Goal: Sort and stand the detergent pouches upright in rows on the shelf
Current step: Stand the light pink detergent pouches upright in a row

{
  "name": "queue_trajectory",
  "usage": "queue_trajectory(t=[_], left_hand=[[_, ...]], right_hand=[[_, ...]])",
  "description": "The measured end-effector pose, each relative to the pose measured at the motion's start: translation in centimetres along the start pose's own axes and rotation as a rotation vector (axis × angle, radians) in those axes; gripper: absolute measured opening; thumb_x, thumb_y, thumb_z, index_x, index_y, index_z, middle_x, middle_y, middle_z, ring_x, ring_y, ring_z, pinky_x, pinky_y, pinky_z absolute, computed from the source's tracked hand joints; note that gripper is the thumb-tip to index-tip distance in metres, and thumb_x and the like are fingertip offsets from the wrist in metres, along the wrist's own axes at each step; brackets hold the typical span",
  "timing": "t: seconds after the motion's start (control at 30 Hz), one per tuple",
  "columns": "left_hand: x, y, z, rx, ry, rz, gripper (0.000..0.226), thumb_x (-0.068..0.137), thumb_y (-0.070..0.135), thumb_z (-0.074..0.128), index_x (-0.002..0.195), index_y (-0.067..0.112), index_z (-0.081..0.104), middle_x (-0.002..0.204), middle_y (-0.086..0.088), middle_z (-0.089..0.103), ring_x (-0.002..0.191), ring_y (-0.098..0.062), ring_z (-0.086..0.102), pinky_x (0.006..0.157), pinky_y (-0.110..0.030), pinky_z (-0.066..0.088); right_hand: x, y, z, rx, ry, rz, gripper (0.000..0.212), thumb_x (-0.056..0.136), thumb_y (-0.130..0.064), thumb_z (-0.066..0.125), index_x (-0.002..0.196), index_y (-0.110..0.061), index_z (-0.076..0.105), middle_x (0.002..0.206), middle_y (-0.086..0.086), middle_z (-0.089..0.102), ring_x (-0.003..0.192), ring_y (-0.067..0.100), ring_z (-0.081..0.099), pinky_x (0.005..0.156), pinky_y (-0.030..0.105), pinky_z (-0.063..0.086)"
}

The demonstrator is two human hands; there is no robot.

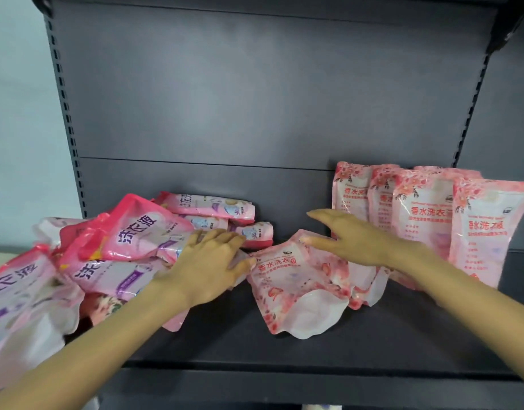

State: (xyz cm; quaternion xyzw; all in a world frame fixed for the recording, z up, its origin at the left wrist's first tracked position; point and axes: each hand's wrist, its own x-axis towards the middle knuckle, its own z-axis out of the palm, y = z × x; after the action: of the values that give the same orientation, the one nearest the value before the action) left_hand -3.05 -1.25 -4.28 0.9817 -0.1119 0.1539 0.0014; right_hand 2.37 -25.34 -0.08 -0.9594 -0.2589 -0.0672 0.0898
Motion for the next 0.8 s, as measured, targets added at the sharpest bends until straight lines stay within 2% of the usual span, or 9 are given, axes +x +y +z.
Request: queue_trajectory(t=[0.07,0.23,0.37,0.5,0.6,0.7,0.8], left_hand=[[0.7,0.1,0.0,0.006,-0.009,-0.001,0.057,0.095,0.054,0.026,0.143,0.023,0.029,0.151,0.006,0.029,0.140,-0.014,0.019,0.114,-0.038,0.011],[2.8,0.7,0.4,-0.008,-0.058,0.013,0.057,0.095,0.052,0.027,0.143,0.021,0.028,0.150,0.004,0.030,0.141,-0.016,0.018,0.115,-0.041,0.009],[4.1,0.9,1.4,0.016,-0.087,0.032,0.058,0.095,0.054,0.026,0.142,0.022,0.030,0.147,0.003,0.036,0.139,-0.018,0.025,0.115,-0.044,0.009],[5.1,1.0,1.5,0.014,-0.097,0.018,0.058,0.093,0.058,0.025,0.139,0.023,0.034,0.141,0.003,0.043,0.131,-0.019,0.036,0.108,-0.040,0.023],[5.8,0.9,1.6,0.011,-0.103,0.017,0.057,0.093,0.057,0.026,0.139,0.024,0.034,0.140,0.004,0.044,0.128,-0.020,0.039,0.103,-0.038,0.029],[6.5,0.7,2.0,0.015,-0.090,0.014,0.057,0.093,0.058,0.027,0.139,0.026,0.034,0.142,0.007,0.042,0.129,-0.018,0.038,0.101,-0.037,0.030],[7.1,0.5,2.4,0.009,-0.085,0.004,0.056,0.093,0.058,0.028,0.139,0.028,0.035,0.142,0.008,0.042,0.129,-0.018,0.037,0.102,-0.038,0.031]], right_hand=[[1.6,0.5,0.3,0.014,-0.079,-0.001,0.083,0.085,-0.063,0.040,0.149,-0.018,0.016,0.156,-0.003,0.015,0.142,0.014,0.018,0.116,0.032,0.020],[5.0,2.2,1.3,-0.058,-0.307,0.017,0.092,0.084,-0.062,0.048,0.150,-0.015,0.004,0.158,-0.002,0.004,0.145,0.015,0.010,0.118,0.032,0.015],[7.0,2.8,1.9,-0.049,-0.361,-0.003,0.095,0.079,-0.059,0.058,0.150,-0.016,0.011,0.157,-0.001,0.014,0.143,0.017,0.017,0.116,0.030,0.019],[8.8,3.0,2.8,-0.053,-0.414,-0.015,0.093,0.076,-0.058,0.065,0.147,-0.017,0.022,0.151,-0.002,0.029,0.137,0.018,0.032,0.112,0.033,0.030],[10.1,3.1,3.6,-0.035,-0.458,-0.015,0.082,0.073,-0.058,0.068,0.136,-0.013,0.038,0.135,-0.001,0.047,0.121,0.021,0.048,0.103,0.035,0.041],[11.1,3.1,4.1,-0.026,-0.462,-0.041,0.072,0.072,-0.057,0.070,0.127,-0.016,0.046,0.120,-0.005,0.053,0.111,0.019,0.053,0.094,0.031,0.045],[11.9,3.5,4.6,-0.004,-0.430,-0.061,0.048,0.072,-0.053,0.072,0.102,-0.021,0.053,0.098,-0.006,0.057,0.093,0.018,0.058,0.076,0.028,0.048]])
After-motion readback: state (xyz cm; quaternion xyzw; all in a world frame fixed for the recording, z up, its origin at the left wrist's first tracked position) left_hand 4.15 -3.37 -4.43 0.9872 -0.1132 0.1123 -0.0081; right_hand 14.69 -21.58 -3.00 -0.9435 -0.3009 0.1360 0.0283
